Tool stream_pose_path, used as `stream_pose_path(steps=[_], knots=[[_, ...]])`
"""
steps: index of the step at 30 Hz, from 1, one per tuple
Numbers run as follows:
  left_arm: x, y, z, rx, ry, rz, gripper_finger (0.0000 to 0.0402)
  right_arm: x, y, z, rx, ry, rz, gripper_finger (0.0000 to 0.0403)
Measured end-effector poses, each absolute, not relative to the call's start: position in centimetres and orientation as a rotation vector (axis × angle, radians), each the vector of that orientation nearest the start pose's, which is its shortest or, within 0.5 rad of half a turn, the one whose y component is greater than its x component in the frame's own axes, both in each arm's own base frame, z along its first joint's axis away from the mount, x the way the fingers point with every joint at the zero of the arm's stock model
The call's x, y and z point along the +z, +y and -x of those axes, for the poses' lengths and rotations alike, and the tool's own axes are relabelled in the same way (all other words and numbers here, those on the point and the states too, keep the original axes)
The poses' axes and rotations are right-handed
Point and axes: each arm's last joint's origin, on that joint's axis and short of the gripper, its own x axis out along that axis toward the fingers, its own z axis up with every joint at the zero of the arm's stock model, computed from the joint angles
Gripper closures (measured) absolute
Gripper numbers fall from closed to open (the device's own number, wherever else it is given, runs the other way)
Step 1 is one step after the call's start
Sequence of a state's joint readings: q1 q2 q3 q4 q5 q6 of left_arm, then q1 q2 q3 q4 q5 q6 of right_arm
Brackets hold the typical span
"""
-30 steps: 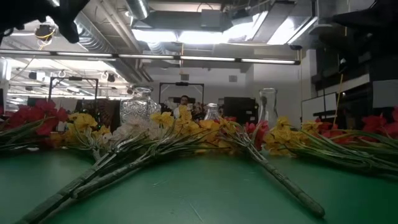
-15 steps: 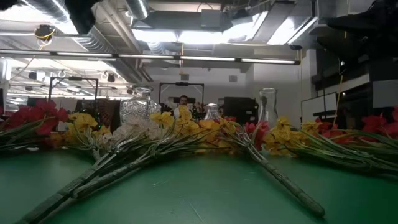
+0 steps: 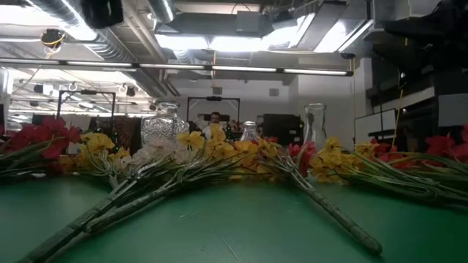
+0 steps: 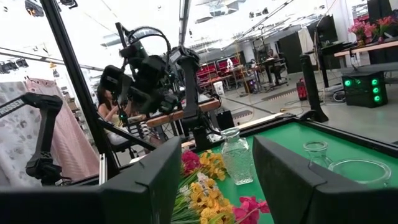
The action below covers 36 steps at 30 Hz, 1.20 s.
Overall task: Sort flowers into vase by color
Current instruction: Put the left red flower into the center transparent vase
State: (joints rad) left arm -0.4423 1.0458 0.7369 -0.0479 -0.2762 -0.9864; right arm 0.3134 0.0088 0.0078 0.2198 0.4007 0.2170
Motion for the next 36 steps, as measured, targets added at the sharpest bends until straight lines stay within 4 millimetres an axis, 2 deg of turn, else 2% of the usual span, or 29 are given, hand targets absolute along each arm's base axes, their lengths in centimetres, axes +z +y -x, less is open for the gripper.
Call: stream_pose_path(steps=[7,14,25,29,33,36], knots=[[25.6,-9.8,-21.8,0.184,0.546,1.2,0.0205,18.3,1.8,-9.3,-0.065,-0.188,-0.304,0.0203],[24.8,-11.3,-21.6,0.239,0.598,1.401,0.0205,18.1,1.8,-9.3,-0.068,-0.163,-0.295,0.0203],[22.4,-14.6,-21.0,0.358,0.715,1.59,0.0205,18.0,1.8,-9.3,-0.069,-0.152,-0.291,0.0203],[21.6,-15.2,-20.4,0.446,0.801,1.662,0.0205,17.9,1.8,-9.3,-0.07,-0.145,-0.288,0.0203],[22.2,-15.0,-20.5,0.452,0.776,1.654,0.0205,17.6,1.9,-9.4,-0.074,-0.109,-0.271,0.0203],[23.8,-14.7,-20.9,0.417,0.809,1.488,0.0205,17.3,1.9,-9.4,-0.077,-0.08,-0.26,0.0203]])
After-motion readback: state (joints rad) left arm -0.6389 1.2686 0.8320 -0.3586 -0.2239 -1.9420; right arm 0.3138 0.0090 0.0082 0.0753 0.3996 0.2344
